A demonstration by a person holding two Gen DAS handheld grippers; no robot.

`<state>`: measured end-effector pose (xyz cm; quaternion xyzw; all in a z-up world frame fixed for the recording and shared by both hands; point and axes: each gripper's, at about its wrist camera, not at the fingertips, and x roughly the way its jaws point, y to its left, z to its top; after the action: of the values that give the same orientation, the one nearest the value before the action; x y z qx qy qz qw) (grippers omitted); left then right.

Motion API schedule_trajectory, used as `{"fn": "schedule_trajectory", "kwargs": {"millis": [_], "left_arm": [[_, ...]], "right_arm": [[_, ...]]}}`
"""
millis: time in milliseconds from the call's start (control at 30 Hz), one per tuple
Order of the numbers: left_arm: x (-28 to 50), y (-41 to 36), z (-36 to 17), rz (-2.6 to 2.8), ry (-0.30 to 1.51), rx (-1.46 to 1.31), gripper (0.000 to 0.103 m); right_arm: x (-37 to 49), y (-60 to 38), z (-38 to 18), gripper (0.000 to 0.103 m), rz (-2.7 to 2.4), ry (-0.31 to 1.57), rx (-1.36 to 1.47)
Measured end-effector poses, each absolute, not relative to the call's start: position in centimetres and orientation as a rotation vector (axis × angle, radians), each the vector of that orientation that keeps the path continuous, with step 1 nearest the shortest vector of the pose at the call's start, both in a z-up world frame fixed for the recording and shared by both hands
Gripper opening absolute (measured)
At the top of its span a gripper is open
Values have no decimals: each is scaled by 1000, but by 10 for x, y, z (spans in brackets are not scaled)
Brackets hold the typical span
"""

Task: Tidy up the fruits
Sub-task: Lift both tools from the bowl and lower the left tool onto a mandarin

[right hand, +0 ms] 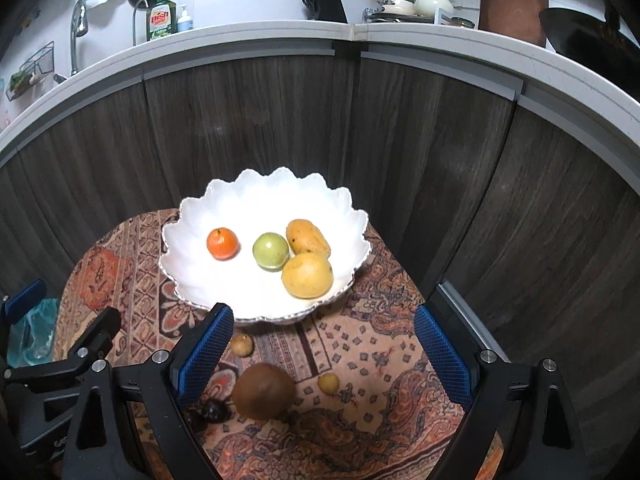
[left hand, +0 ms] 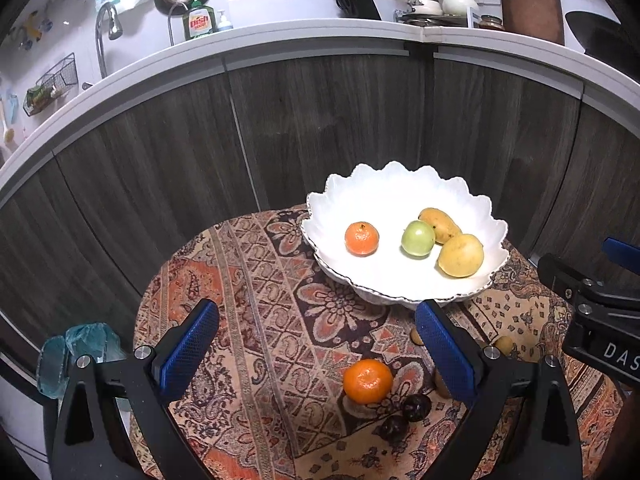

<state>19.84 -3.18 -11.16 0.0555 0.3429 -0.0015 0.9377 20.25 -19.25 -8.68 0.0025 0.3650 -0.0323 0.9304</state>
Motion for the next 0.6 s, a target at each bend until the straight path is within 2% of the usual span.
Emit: {"fn": "schedule_trajectory", "kwargs": {"millis": [433,600], "left_arm": [[203,-39,-151,-58,745,97,99],[209,-42,-171,-72,784,102,94]], "right_arm": [[204,-198,-119,92,-96,796,15],[208,-201,-140,92,-107,835,24]]}}
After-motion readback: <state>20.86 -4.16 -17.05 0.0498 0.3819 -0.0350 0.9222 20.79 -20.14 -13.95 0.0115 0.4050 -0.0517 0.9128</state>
